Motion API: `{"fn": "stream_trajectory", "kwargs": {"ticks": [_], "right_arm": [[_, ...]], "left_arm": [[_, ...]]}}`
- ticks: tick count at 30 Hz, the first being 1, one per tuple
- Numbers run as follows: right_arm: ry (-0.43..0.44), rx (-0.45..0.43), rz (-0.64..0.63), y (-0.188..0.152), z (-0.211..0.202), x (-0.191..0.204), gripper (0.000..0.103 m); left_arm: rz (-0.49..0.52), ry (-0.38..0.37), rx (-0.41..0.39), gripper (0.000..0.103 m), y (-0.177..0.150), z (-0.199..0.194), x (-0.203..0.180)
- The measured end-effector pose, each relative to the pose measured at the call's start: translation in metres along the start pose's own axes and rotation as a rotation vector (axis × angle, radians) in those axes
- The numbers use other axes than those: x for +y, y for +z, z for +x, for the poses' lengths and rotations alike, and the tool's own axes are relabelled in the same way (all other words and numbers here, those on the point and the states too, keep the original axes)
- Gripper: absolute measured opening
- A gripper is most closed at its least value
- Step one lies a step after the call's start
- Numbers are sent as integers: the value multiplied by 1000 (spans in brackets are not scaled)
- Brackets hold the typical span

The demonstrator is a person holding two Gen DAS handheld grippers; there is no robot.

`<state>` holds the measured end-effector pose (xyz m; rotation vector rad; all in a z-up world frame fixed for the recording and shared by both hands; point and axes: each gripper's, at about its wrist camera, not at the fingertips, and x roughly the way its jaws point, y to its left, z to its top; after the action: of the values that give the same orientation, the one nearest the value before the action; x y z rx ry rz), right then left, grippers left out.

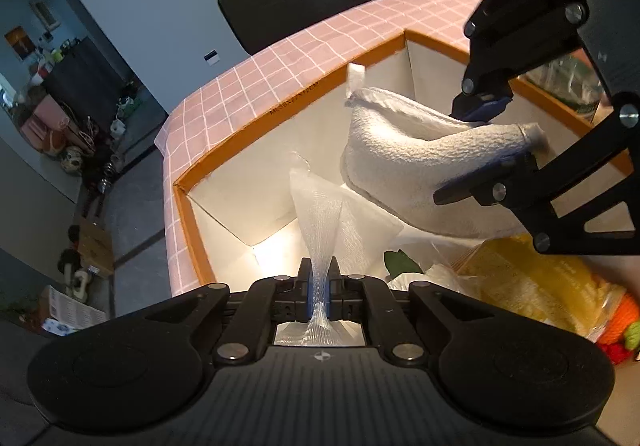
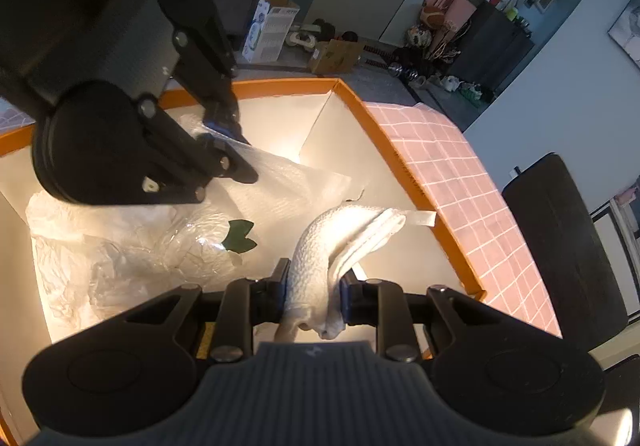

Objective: Organize soft objects
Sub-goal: 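Open both grippers to drop the mesh bag and mitt into the box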

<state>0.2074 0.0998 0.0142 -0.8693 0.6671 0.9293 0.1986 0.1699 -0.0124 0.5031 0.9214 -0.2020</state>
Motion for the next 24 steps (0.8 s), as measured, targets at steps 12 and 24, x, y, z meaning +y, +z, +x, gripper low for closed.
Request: {"fn": "stream_trajectory", "kwargs": {"ticks": [12,24], "right_arm": [[-23,53,-8,3,11,1,32],[-94,-13,-30,8,-18,2,57]], "left_arm": [[-3,24,9,25,3,4,0],[-27,55,-106,48,4,-31,3]]}}
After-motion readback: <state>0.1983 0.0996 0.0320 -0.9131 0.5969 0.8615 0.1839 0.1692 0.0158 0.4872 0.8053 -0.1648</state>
